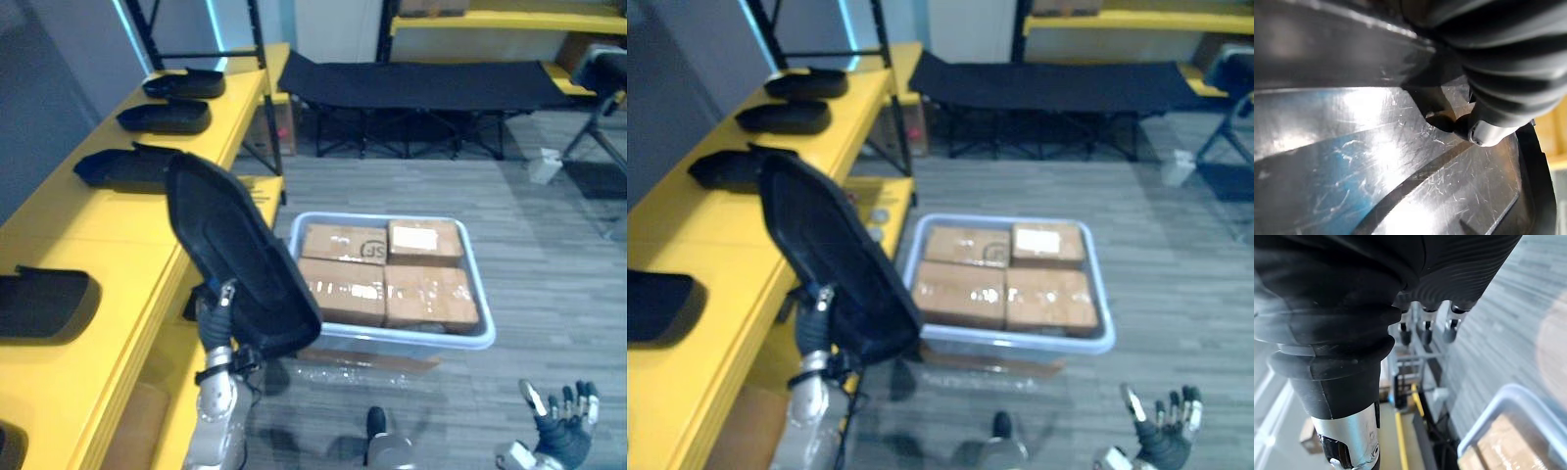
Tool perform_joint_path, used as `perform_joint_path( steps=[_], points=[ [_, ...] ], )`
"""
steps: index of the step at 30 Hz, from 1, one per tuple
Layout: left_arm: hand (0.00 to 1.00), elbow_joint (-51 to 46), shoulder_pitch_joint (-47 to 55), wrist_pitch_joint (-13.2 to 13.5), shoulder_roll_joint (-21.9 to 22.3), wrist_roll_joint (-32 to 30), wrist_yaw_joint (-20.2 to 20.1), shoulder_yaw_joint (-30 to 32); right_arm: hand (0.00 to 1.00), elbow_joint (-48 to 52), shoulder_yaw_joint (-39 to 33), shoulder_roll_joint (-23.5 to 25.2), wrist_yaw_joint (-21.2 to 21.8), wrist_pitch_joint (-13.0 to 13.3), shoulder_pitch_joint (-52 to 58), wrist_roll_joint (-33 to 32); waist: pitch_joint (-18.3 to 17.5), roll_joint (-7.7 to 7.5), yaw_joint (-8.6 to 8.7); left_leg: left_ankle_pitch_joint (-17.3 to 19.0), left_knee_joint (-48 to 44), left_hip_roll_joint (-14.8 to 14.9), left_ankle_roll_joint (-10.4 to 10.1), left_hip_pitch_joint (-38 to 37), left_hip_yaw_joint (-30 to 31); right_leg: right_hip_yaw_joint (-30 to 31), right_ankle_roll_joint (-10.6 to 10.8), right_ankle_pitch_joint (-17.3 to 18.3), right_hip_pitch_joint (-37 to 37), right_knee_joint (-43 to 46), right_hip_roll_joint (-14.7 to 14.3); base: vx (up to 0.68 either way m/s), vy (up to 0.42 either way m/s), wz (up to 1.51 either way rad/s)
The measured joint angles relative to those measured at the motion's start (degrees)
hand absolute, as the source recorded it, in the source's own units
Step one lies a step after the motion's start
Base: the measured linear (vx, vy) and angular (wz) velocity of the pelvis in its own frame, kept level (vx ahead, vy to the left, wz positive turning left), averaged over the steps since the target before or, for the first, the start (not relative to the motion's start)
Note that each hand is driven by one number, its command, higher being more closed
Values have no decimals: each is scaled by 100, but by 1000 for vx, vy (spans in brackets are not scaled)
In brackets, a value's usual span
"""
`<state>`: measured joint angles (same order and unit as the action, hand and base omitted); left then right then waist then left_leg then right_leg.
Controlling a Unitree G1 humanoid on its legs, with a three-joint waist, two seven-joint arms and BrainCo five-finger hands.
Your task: Walk over and take plastic housings, then place them on the shelf
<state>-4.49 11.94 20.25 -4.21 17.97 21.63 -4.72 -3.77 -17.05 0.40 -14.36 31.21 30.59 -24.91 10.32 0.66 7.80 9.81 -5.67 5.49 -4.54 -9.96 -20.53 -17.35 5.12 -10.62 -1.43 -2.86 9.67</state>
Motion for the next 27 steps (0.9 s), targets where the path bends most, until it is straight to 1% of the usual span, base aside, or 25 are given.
perform_joint_path(
  steps=[1,2,3,4,5,6,7,8,9,10,11,12,13,14,15,16,17,20,21,22,24,27],
  points=[
    [100,-225,53,3,-7,-68,117,192,0,4,-49,-20,209,0,-112,-33,-10,7,-64,-16,27,-27,8,11,133,-126,16,12,-76,-41,37,-7,0,41],
    [100,-405,87,4,-15,-111,202,331,0,12,-26,-39,319,-1,-165,-30,-12,9,-122,-22,34,-44,17,20,212,-218,32,30,-131,-74,61,-2,2,54],
    [100,-673,182,6,-24,-123,300,543,0,50,41,-84,471,-2,-270,-28,-14,10,-166,-35,44,-66,35,44,332,-346,55,47,-206,-99,97,-6,1,67],
    [100,-972,294,14,-30,-175,416,812,0,141,204,-154,609,-6,-405,-25,-35,23,-257,-58,52,-104,64,117,521,-535,77,62,-261,-122,144,1,-1,82],
    [100,-1275,447,23,-29,-348,561,1112,0,169,517,-280,722,-19,-602,-26,-76,24,-407,-103,101,-146,93,199,666,-711,91,55,-274,-160,185,5,-2,72],
    [100,-1421,528,28,-28,-420,641,1261,0,177,713,-343,792,-46,-735,-25,-79,25,-496,-142,126,-166,84,236,760,-793,101,49,-281,-165,206,18,-5,76],
    [100,-1643,657,33,-5,-598,788,1541,0,190,1111,-425,914,-145,-1017,-12,-93,35,-667,-200,131,-198,91,344,934,-980,112,40,-301,-165,244,26,-2,65],
    [100,-1723,707,33,18,-697,853,1667,0,190,1299,-474,947,-212,-1176,5,-95,38,-751,-234,124,-214,89,392,1062,-1081,117,36,-330,-167,256,56,-1,99],
    [100,-1877,871,32,71,-849,961,1951,0,139,1772,-556,956,-414,-1620,110,-94,40,-949,-286,130,-245,92,413,1290,-1339,118,43,-464,-172,279,51,3,85],
    [100,-1940,979,32,128,-953,981,2115,0,59,2026,-577,951,-522,-1875,171,-97,44,-1090,-290,123,-256,89,415,1415,-1475,116,45,-547,-173,279,66,9,82],
    [100,-1977,1044,32,176,-964,982,2208,0,10,2151,-577,942,-567,-2058,235,-100,49,-1178,-291,116,-261,91,418,1504,-1572,116,45,-603,-173,282,44,21,70],
    [100,-2063,1194,31,328,-964,982,2409,0,-39,2420,-576,923,-680,-2441,386,-106,39,-1385,-302,112,-288,105,425,1696,-1762,115,45,-715,-175,300,47,27,64],
    [100,-2084,1250,31,396,-962,975,2491,0,-67,2513,-555,911,-709,-2580,472,-108,28,-1439,-309,110,-303,116,448,1769,-1838,115,45,-755,-175,315,27,36,72],
    [100,-2104,1343,31,516,-951,932,2634,0,-132,2657,-503,885,-766,-2780,632,-129,-15,-1546,-323,101,-320,136,509,1889,-1946,115,45,-778,-175,349,20,33,45],
    [100,-2106,1382,31,551,-945,917,2691,0,-157,2728,-484,851,-797,-2854,715,-127,-40,-1604,-327,99,-335,144,508,1924,-1998,115,45,-779,-174,363,27,61,50],
    [100,-2106,1456,12,590,-933,850,2763,0,-172,2810,-448,777,-924,-2960,889,-141,-125,-1680,-337,67,-373,154,601,2034,-2076,115,45,-800,-174,393,15,55,37],
    [100,-2106,1469,3,597,-930,816,2770,0,-173,2822,-448,769,-960,-2959,902,-141,-160,-1681,-337,39,-389,154,611,2083,-2091,114,46,-817,-174,405,18,61,40],
    [100,-2106,1464,-48,702,-765,451,2832,0,-177,2780,-456,676,-1189,-2890,1004,-194,-319,-1653,-327,-10,-423,159,699,2159,-2185,98,87,-853,-172,431,-6,49,16],
    [100,-2106,1456,-60,701,-749,418,2833,0,-177,2751,-456,678,-1216,-2867,1004,-190,-329,-1653,-325,-11,-425,159,702,2156,-2181,64,129,-852,-172,431,0,0,0],
    [100,-2106,1440,-103,701,-736,395,2833,0,-177,2686,-474,687,-1267,-2806,1000,-203,-373,-1637,-315,-26,-426,155,702,2136,-2177,79,211,-854,-171,430,-13,3,-7],
    [100,-2099,1438,-201,714,-704,357,2829,0,-177,2517,-528,776,-1285,-2676,995,-202,-383,-1629,-269,-97,-417,133,710,2113,-2164,106,269,-866,-152,402,-18,-11,-8],
    [100,-2043,1458,-403,718,-649,359,2839,0,-168,2198,-638,1023,-1282,-2371,967,-174,-341,-1511,-191,-206,-326,146,756,2054,-2191,128,430,-864,26,376,-11,-8,5]
  ],
)
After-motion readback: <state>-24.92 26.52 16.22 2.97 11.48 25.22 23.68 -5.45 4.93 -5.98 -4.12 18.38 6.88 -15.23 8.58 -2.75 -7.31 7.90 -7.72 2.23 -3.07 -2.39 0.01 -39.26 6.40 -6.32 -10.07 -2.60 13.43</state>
